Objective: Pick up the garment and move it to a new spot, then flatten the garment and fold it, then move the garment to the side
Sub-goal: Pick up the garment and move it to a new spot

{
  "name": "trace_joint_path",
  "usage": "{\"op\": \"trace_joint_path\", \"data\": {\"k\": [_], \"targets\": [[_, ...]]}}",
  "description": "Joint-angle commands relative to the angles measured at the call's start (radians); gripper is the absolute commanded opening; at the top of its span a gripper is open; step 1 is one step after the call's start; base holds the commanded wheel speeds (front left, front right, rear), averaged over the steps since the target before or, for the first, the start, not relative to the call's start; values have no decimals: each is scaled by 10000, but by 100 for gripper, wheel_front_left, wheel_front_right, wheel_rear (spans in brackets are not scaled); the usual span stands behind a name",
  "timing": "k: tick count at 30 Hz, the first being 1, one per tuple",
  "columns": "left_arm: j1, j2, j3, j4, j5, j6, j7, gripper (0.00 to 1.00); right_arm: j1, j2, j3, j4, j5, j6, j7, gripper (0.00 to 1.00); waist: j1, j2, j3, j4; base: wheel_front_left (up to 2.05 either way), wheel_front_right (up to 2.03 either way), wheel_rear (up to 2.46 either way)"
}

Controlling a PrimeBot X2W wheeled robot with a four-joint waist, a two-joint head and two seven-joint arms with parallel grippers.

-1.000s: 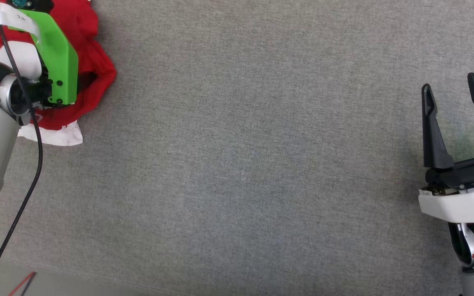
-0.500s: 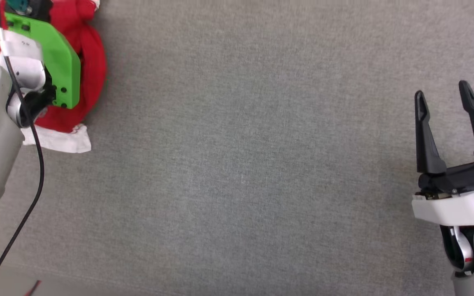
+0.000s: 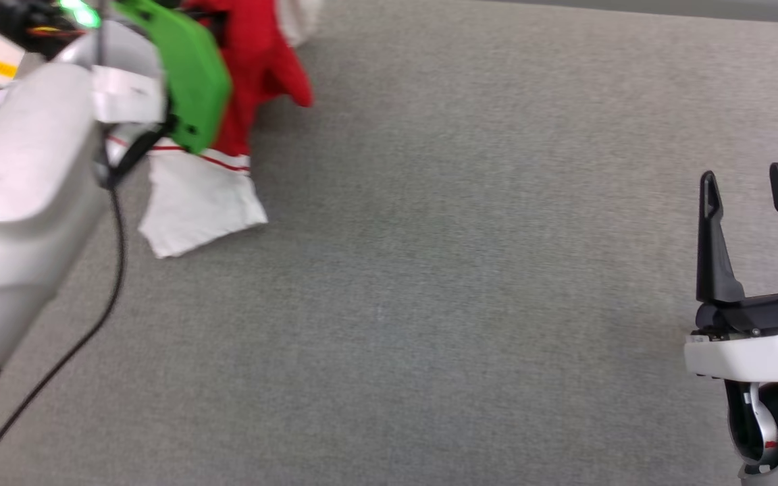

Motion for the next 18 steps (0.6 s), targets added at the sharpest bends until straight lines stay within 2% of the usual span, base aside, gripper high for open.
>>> {"op": "trace_joint_path", "data": {"k": [1, 8, 13, 18], "targets": [[-191, -286, -170, -214, 33, 46, -103, 0, 119, 49, -91, -2, 70, -9, -92, 100, 0, 0, -392, -552, 0, 0, 0], [-342, -1402, -1267, -1166, 120, 46, -421, 0, 192, 262, -458, -43, 69, -9, -92, 100, 0, 0, -505, -1395, 0, 0, 0], [-449, -2547, -2200, -1446, 216, 46, -727, 0, 227, 355, -797, -101, 38, -9, -92, 100, 0, 0, -452, -1895, 0, 0, 0], [104, -3718, -3167, -1600, 241, 46, -692, 0, 263, 401, -1008, -146, 34, -9, -92, 100, 0, 0, -294, -2267, 0, 0, 0]]}}
